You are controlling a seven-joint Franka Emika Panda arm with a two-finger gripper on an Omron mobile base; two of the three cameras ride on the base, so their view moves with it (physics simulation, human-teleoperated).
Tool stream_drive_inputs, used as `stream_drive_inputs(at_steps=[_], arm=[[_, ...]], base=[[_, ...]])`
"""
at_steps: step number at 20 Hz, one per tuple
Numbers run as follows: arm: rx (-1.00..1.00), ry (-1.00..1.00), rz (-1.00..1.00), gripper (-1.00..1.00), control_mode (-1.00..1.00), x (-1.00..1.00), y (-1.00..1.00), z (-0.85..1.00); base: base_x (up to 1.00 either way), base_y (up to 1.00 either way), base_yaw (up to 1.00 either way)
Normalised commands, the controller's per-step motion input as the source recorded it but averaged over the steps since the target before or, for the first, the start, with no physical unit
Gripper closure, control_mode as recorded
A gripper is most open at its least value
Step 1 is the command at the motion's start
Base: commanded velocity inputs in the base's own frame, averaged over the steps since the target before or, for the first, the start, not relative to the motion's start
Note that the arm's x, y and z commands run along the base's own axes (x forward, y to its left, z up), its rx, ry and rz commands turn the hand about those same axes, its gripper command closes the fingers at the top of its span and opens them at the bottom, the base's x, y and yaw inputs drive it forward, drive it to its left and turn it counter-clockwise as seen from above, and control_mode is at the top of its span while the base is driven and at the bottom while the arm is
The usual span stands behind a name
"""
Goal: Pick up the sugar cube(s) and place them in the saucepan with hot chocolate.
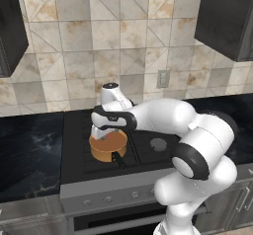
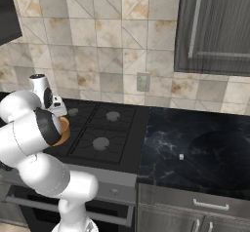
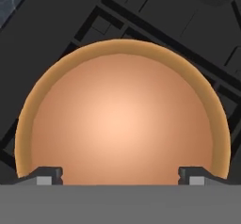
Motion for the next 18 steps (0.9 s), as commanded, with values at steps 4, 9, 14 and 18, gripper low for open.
stream_drive_inputs(at_steps=[4, 9, 14, 18], arm=[[0.01, -0.09, 0.00, -1.00, -1.00, -0.22, 0.00, 0.11], [0.02, -0.13, 0.00, -1.00, -1.00, -0.25, -0.01, 0.16], [0.03, -0.15, 0.00, -1.00, -1.00, -0.28, -0.05, 0.16], [0.05, -0.19, 0.00, -1.00, -1.00, -0.28, -0.15, 0.19]], base=[[0.00, 0.00, 0.00], [0.00, 0.00, 0.00], [0.00, 0.00, 0.00], [0.00, 0.00, 0.00]])
